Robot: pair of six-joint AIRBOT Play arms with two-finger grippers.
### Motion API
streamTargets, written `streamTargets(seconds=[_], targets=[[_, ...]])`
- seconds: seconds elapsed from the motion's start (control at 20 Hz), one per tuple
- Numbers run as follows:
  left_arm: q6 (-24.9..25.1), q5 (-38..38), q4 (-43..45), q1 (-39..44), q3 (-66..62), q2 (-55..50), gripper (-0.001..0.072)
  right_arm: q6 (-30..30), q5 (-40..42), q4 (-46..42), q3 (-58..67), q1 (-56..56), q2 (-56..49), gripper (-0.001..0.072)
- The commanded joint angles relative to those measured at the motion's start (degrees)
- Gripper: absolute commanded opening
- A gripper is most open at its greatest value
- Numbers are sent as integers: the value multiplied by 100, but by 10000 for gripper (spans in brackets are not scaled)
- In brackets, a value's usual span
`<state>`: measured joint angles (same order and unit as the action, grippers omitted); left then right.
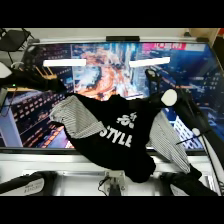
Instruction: Fold the shirts.
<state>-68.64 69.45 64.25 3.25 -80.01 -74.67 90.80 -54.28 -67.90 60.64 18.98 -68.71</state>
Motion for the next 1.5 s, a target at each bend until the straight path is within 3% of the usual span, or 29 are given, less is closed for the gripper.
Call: streamTargets(seconds=[0.0, 0.3, 0.45, 0.75, 0.8, 0.9, 0.95, 1.05, 1.15, 1.25, 1.4, 1.45], targets=[[345, -118, 586, 1252, 177, -63, 646, -22, -103, 94, -7, 13, -28, 67], [365, -1067, 566, 3038, 1344, -675, 646, -98, -525, 90, -7, 13, -28, 68], [345, -1655, 546, 3226, 1346, -1034, 645, -146, -588, -61, -7, 13, -28, 68], [345, -2133, 251, 3171, 1344, -1534, 622, -149, -573, -380, -7, 13, -28, 68], [343, -2103, 212, 3171, 1338, -1617, 505, -149, -570, -380, -7, 13, -31, 68], [291, -2035, 190, 3158, 1333, -1681, 160, -149, -553, -385, -7, 13, -28, 68], [125, -1991, 192, 3112, 1307, -1652, 58, -146, -522, -382, -7, 13, -28, 69], [42, -1821, 273, 2896, 1073, -1528, 57, -146, -348, -398, -7, 11, -28, 76], [-52, -1725, 627, 2485, 542, -1257, 57, 9, 61, -640, 44, -2, -28, 76], [-660, -1880, 791, 1869, -380, -986, 56, 713, 953, -1091, 354, -173, -28, 74], [-2293, -2588, 452, 927, -2253, -925, 57, 1423, 3639, -1298, 1163, -667, -31, 67], [-2354, -2992, -46, 706, -2778, -922, 57, 1488, 4433, -1300, 1499, -774, -31, 67]])
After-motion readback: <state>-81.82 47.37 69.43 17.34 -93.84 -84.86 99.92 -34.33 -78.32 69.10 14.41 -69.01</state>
